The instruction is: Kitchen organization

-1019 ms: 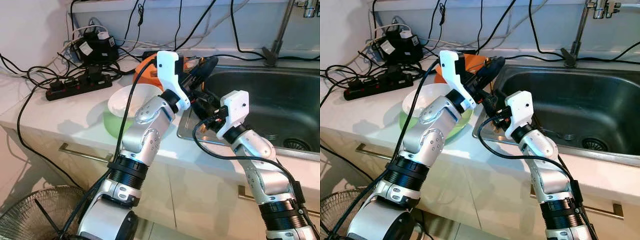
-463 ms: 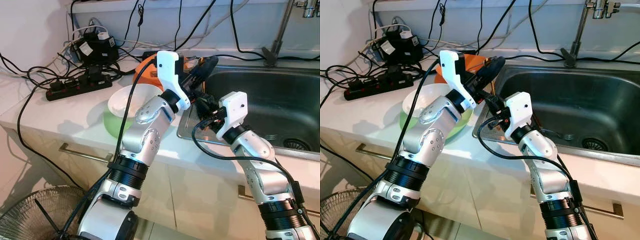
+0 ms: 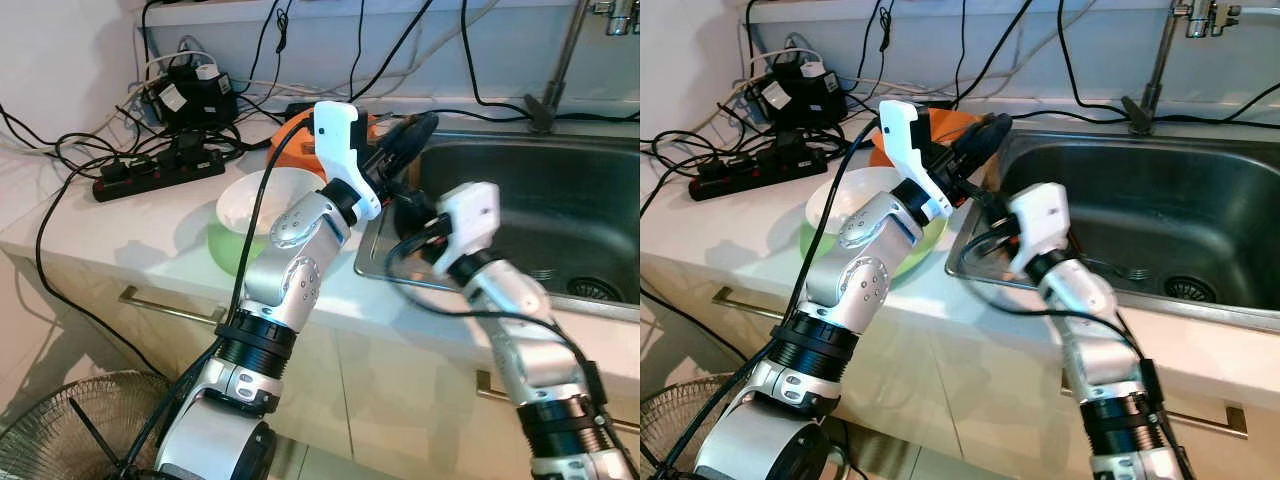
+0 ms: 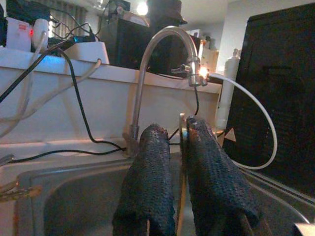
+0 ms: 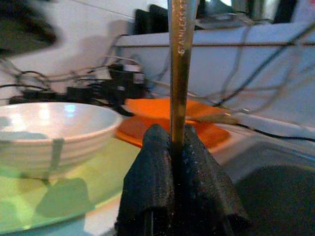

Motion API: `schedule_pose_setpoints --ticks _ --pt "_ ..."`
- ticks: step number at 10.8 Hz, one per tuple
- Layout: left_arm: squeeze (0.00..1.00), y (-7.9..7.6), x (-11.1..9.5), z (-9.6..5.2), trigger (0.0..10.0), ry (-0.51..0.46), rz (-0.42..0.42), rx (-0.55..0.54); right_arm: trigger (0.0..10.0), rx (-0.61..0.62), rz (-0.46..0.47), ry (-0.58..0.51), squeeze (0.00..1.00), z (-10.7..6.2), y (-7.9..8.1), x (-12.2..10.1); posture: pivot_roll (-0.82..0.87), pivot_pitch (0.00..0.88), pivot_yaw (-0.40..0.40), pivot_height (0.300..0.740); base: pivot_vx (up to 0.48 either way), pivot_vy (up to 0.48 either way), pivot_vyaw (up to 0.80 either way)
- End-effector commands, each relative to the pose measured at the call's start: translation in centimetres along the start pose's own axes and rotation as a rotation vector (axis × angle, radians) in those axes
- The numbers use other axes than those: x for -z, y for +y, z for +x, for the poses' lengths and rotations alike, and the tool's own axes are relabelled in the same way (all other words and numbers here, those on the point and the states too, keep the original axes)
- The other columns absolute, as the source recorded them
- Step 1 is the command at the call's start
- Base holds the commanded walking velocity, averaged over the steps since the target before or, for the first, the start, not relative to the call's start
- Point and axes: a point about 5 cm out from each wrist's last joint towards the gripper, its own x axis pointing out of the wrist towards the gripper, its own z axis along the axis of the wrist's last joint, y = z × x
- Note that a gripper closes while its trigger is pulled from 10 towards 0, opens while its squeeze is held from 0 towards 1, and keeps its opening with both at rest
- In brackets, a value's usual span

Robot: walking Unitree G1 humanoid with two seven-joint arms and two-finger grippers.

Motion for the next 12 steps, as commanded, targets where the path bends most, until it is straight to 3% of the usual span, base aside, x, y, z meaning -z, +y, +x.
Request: schedule_pose_setpoints --ticks 1,5,6,7,8,9,11,12 --pt "1.00 -1.1 0.0 0.4 10.0 -0.039 -0.048 0.012 0.0 0.010 -0.010 -0.031 0.00 0.5 -0.1 -0.7 0.03 0.000 0.163 0.740 0.000 0.000 0.00" --pt "1.00 -1.0 -0.1 0.3 10.0 -0.050 -0.057 0.016 0.0 0.186 -0.009 -0.028 0.00 1.0 -2.5 -0.8 0.03 0.000 0.160 0.740 0.000 0.000 0.00" --pt "0.85 -0.8 -0.2 0.1 10.0 -0.048 -0.041 0.005 0.0 0.317 0.001 -0.005 0.00 1.4 -4.4 -0.6 0.04 0.000 0.158 0.740 0.000 0.000 0.00" --pt "0.00 -0.7 -0.1 -0.1 10.0 -0.043 -0.033 -0.003 6.4 0.374 0.008 0.017 0.00 1.5 -5.2 -0.3 0.04 0.000 0.158 0.740 0.000 0.000 0.00" --pt "0.00 -0.2 0.2 -0.5 10.0 -0.022 -0.017 -0.024 10.0 0.498 -0.009 0.090 0.00 1.5 -7.3 0.6 0.04 0.000 0.158 0.740 0.000 0.000 0.00" --pt "0.00 0.3 0.8 -1.1 10.0 0.025 0.013 -0.039 10.0 0.564 0.001 0.125 0.00 1.3 -8.6 1.0 0.04 0.000 0.157 0.740 0.000 0.000 0.00" --pt "0.00 1.5 3.7 -3.2 10.0 0.222 0.112 -0.042 10.0 0.650 -0.014 0.186 0.00 1.1 -10.6 1.7 0.05 0.000 0.151 0.740 0.000 0.000 0.00" --pt "0.00 1.9 5.2 -4.3 10.0 0.331 0.133 -0.044 10.0 0.659 -0.018 0.201 0.00 1.1 -10.8 1.9 0.05 0.000 0.151 0.740 0.000 0.000 0.00"
